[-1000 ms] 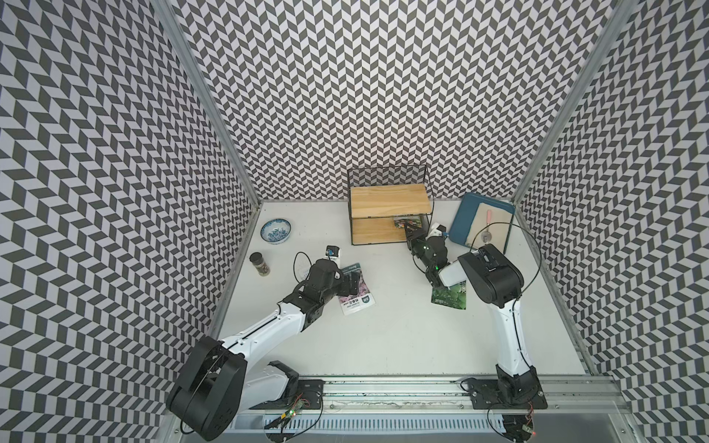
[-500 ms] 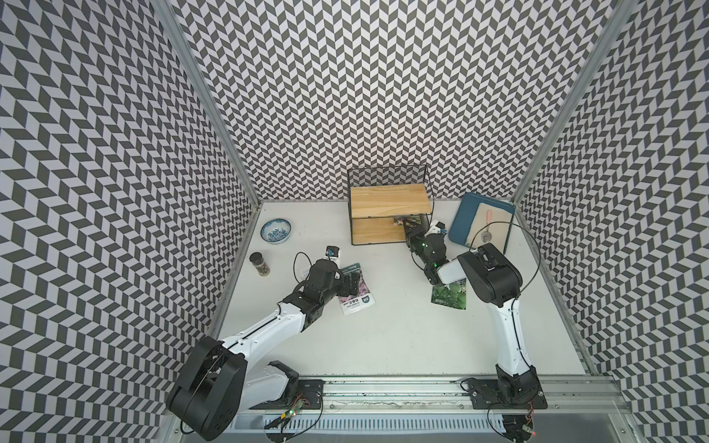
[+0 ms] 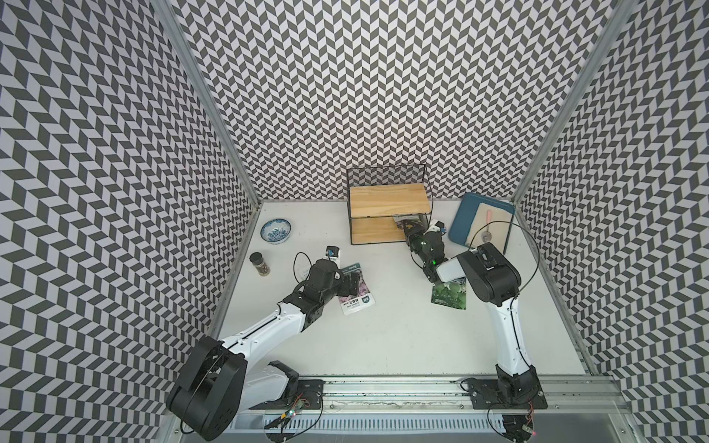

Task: Take the seed bag off the shelf
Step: Pick up the seed packet from the shelf.

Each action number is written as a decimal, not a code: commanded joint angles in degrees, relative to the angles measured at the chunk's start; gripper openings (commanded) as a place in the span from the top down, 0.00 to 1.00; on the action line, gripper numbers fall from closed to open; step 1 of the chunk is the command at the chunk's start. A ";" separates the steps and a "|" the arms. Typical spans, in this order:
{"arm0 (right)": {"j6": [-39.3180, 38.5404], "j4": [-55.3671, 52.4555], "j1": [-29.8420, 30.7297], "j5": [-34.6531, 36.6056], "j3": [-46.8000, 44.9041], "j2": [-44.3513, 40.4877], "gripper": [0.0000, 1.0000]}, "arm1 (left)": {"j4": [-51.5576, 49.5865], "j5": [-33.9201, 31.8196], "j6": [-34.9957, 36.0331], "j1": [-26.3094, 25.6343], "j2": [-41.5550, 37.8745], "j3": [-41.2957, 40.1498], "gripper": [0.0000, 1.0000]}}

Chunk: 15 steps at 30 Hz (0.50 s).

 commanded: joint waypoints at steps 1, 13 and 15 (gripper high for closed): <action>-1.18 0.25 0.42 -0.38 0.27 0.47 0.86 | 1.06 0.14 1.04 0.26 0.26 -0.28 0.00; -1.88 2.17 0.53 -1.82 -3.78 -1.65 1.00 | 1.15 -0.11 1.04 0.28 0.33 -0.19 0.00; -2.34 3.07 0.88 -1.97 -5.48 -2.94 1.00 | 1.10 -0.34 1.05 0.36 0.25 -0.32 0.00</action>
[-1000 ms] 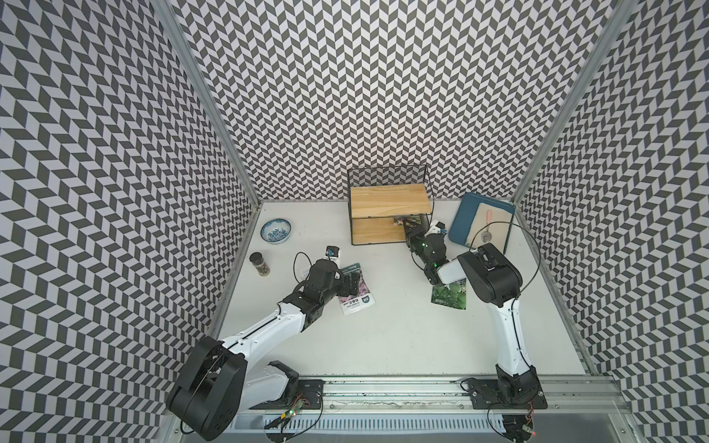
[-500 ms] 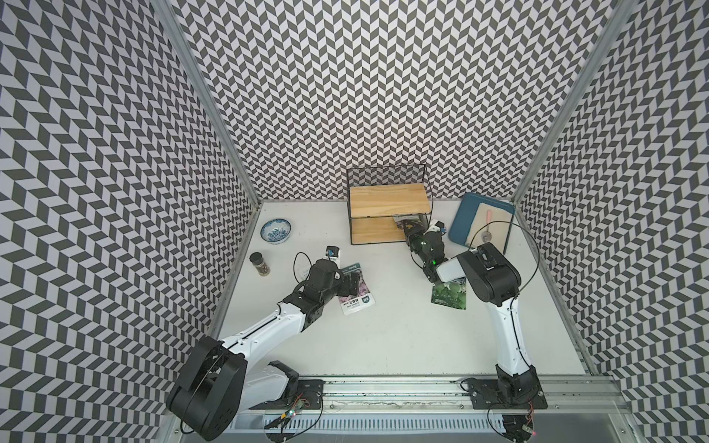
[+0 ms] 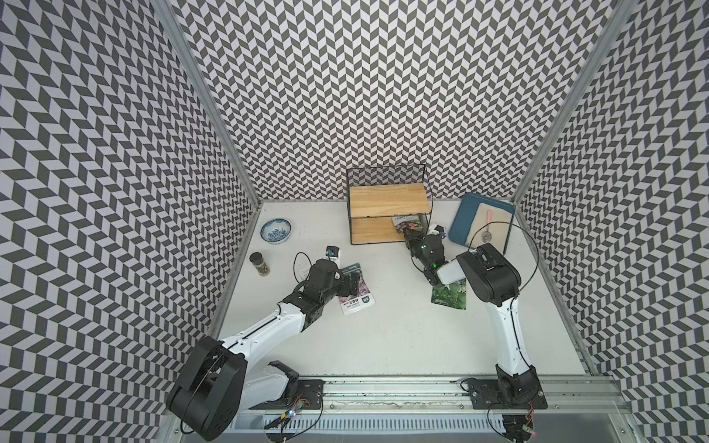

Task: Take the seed bag off the shelf
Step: Pick up the seed packet from the shelf, then place the seed packet at the center of the board.

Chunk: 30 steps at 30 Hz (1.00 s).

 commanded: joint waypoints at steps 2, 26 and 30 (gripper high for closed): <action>-2.01 4.65 1.19 -0.80 -4.19 -4.71 1.00 | 0.97 -0.47 1.04 0.33 -0.09 -0.46 0.00; -3.32 12.10 12.98 -5.01 -46.98 -31.75 1.00 | 10.52 17.32 -2.84 -1.43 -1.09 -1.63 0.00; -5.50 9.53 14.65 -5.97 -49.72 -32.23 1.00 | 11.45 17.48 -4.83 -5.21 0.42 -2.03 0.00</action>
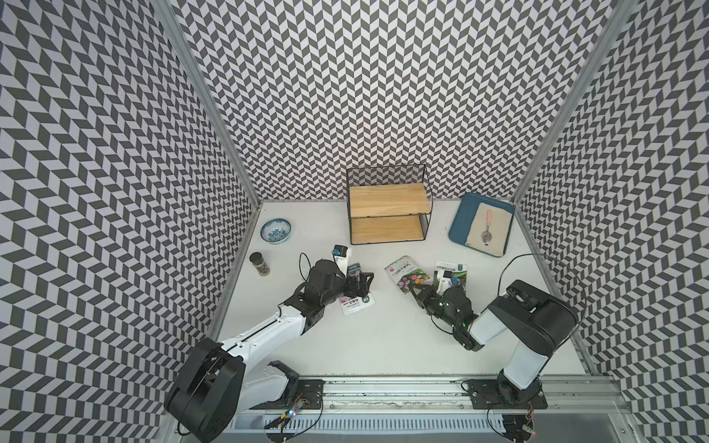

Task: Take the seed bag off the shelf
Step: Place the seed packet at the center of the board.

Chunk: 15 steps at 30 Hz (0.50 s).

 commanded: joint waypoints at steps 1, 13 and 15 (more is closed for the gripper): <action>-2.60 0.99 1.04 -1.59 -1.06 -1.05 1.00 | 3.16 3.37 -1.92 -2.64 0.79 -1.12 0.00; -4.28 -0.73 1.60 -7.64 -5.24 0.47 0.25 | 0.69 1.64 -4.74 -4.33 -2.10 -2.55 0.00; -4.37 -2.06 1.60 -7.13 -6.33 -1.70 0.06 | -1.15 1.21 -4.52 -4.33 -2.02 -1.52 0.00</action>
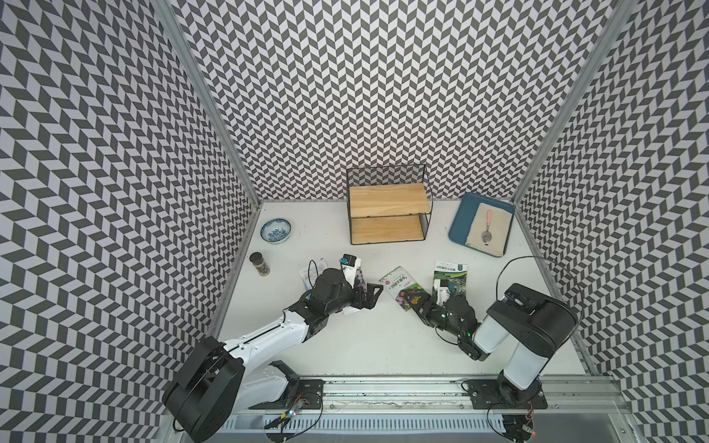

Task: Take the seed bag off the shelf
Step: Place the seed packet at the center of the board.

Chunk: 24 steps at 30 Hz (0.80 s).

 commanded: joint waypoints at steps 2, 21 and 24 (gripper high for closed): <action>-1.80 -9.53 0.33 0.17 -2.88 -5.36 0.00 | -3.64 -1.50 0.08 -0.35 -1.63 2.07 0.00; -36.68 -77.63 -30.66 9.96 16.12 -59.32 0.01 | -10.95 -15.38 10.00 18.41 -11.60 6.72 0.00; -43.87 -71.78 -39.46 3.28 18.86 -51.40 0.01 | -5.42 -13.14 12.89 24.83 -8.56 5.31 0.00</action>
